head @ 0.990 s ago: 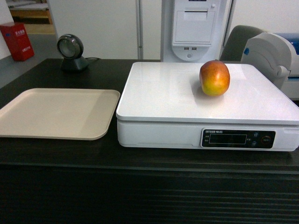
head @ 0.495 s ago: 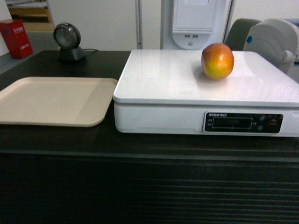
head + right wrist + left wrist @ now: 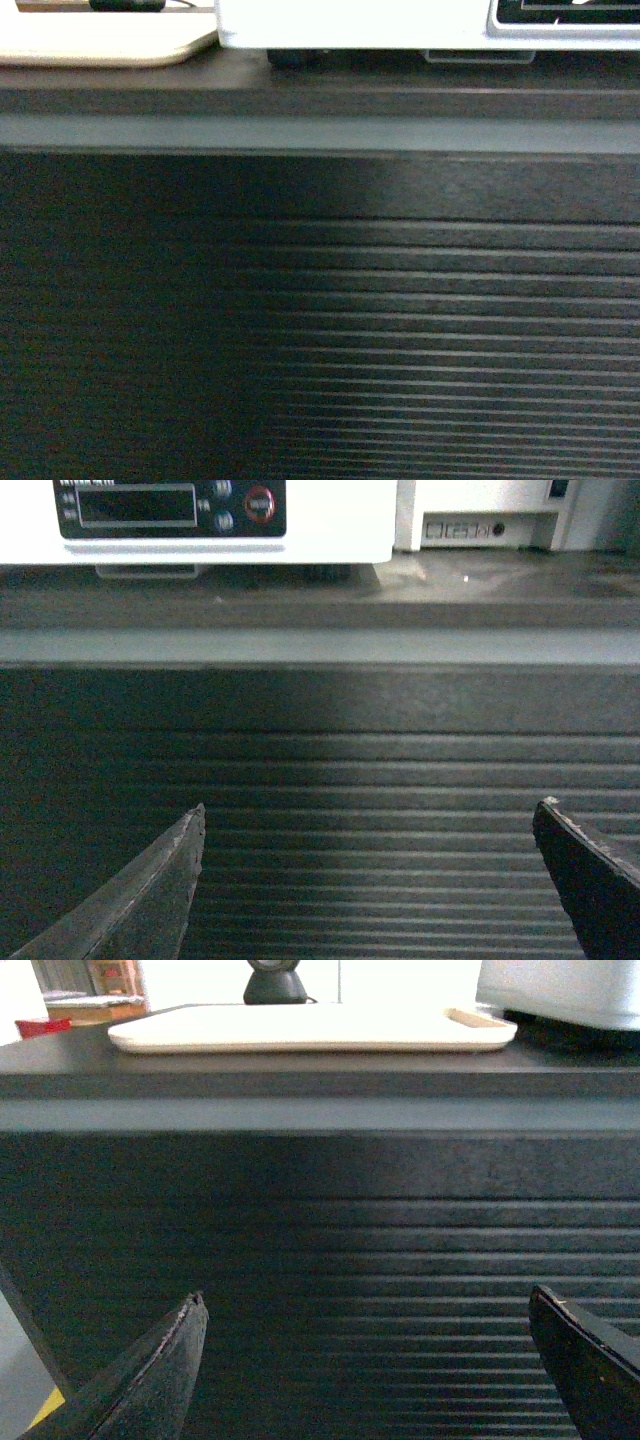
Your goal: Place dark red mango on scale at checkout
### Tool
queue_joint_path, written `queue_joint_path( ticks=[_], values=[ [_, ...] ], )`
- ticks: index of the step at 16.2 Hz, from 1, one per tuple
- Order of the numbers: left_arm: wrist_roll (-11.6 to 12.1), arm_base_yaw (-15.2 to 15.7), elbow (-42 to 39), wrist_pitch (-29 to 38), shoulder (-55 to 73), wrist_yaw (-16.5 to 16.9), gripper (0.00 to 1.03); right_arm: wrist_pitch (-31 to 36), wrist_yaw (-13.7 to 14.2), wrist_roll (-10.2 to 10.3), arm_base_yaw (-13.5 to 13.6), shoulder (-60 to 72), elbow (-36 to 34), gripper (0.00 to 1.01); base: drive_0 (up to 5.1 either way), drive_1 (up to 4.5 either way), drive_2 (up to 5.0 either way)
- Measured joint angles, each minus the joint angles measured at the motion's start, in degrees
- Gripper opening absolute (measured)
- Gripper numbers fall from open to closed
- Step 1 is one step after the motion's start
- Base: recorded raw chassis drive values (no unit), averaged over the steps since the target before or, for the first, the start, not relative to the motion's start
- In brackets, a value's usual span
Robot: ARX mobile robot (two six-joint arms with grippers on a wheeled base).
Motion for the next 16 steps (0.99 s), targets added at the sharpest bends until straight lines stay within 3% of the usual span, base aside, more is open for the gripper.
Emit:
queue_joint_path(
  ticks=[16],
  values=[
    [0.02,0.0,0.0,-0.2,0.0,0.0,0.98,-0.11,0.02,0.0,0.0,0.0,0.0,0.98,0.0,0.0,0.0]
  ],
)
